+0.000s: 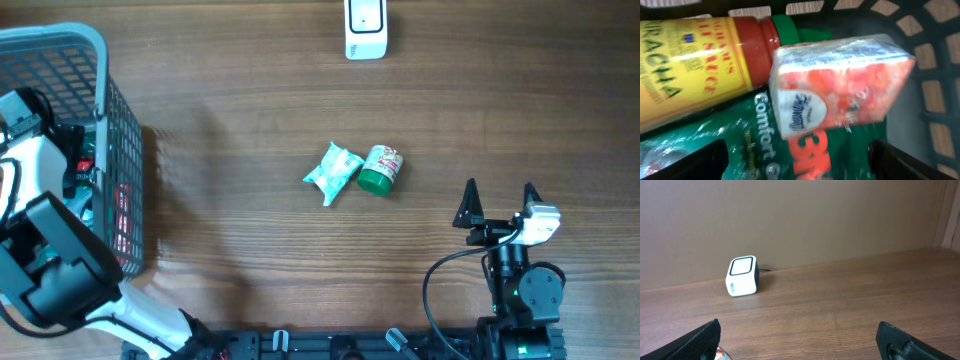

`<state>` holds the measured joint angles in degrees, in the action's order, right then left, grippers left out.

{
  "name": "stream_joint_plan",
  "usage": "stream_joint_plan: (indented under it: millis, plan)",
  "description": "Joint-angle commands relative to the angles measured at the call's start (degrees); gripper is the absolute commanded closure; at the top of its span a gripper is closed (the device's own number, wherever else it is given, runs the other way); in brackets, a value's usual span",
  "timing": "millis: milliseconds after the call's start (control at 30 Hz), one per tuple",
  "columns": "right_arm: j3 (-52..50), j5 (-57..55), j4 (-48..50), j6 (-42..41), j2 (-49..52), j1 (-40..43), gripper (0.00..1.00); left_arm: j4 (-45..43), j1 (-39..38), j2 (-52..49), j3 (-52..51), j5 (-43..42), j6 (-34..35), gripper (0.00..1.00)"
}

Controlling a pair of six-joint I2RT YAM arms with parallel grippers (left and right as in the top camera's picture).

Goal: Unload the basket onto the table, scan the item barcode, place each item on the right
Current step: 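Reach the left gripper into the basket and grasp the orange-white packet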

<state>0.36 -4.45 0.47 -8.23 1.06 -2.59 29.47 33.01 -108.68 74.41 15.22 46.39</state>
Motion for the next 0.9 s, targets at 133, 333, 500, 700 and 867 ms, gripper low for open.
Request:
stream_joint_plan:
  millis: [133, 333, 500, 700, 867]
  plan:
    - [-0.1, 0.9, 0.3, 0.7, -0.1, 0.0, 0.00, -4.7, 0.3, -4.5, -0.4, 3.1, 0.3, 0.36]
    - [-0.1, 0.9, 0.3, 0.7, -0.1, 0.0, 0.00, -4.7, 0.3, -4.4, -0.4, 7.0, -1.7, 0.96]
    - [-0.1, 0.9, 0.3, 0.7, -0.1, 0.0, 0.00, -2.6, 0.3, -1.6, -0.2, 6.5, -2.5, 0.96]
    - [-0.1, 0.9, 0.3, 0.7, -0.1, 0.0, 0.00, 0.4, 0.3, 7.7, -0.2, 2.2, -2.5, 0.96]
    - [-0.1, 0.9, 0.3, 0.7, -0.1, 0.0, 0.00, 5.5, 0.2, 19.2, -0.2, 0.0, -2.5, 0.96]
